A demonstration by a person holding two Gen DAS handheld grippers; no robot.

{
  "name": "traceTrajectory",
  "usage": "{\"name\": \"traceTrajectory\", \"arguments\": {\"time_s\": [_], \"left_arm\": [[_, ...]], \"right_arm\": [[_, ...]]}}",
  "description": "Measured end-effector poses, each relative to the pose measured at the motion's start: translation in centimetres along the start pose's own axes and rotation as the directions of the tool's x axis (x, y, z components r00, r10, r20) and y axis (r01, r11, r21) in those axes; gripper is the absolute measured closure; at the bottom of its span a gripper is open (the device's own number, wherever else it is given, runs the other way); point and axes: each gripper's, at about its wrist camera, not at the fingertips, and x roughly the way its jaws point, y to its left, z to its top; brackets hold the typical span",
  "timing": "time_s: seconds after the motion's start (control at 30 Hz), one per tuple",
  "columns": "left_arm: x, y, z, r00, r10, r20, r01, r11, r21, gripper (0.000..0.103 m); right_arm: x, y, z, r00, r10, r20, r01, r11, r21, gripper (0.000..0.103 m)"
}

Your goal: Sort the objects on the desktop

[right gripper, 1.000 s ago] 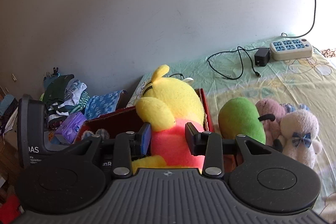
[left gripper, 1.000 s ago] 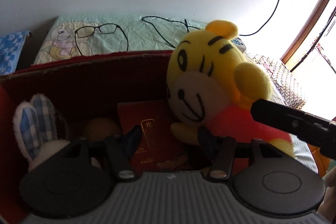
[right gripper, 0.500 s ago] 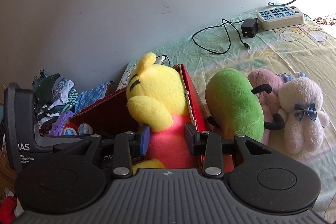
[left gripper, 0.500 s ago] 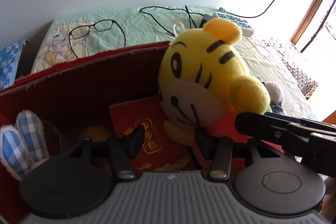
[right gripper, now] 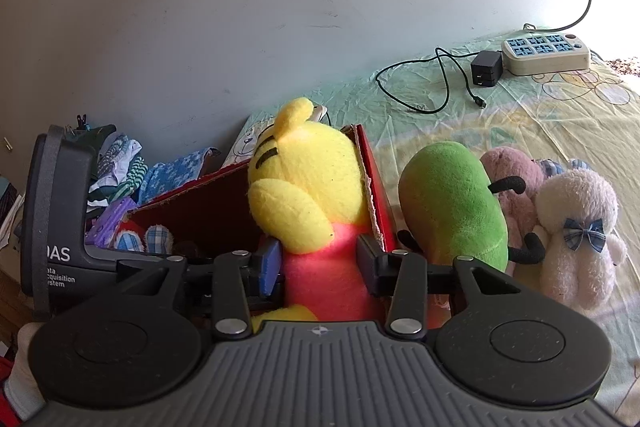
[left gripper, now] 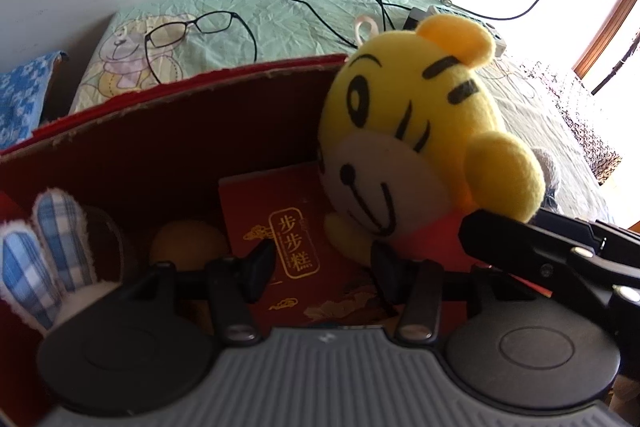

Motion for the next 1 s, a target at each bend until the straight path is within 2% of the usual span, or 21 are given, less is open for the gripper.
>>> {"name": "traceTrajectory", "arguments": {"time_s": [0.27, 0.57, 1.0], "left_arm": [[-0.4, -1.0, -0.2, 0.994, 0.105, 0.019, -0.106, 0.994, 0.024, 0.041], [-0.2, -1.9, -0.1, 0.983, 0.183, 0.011, -0.183, 0.981, 0.062, 0.037], [0.4, -1.5, 0.3, 0.974, 0.228, 0.014, -0.228, 0.969, 0.09, 0.031]], "right_arm": [[-0.1, -0.1, 0.0, 1.0, 0.024, -0.002, -0.024, 1.0, -0.015, 0.056], [-0.1, -0.1, -0.3, 0.999, 0.039, 0.004, -0.038, 0.997, -0.061, 0.056], [-0.1, 0.0, -0.3, 0.999, 0.039, 0.018, -0.038, 0.996, -0.084, 0.056]]}}
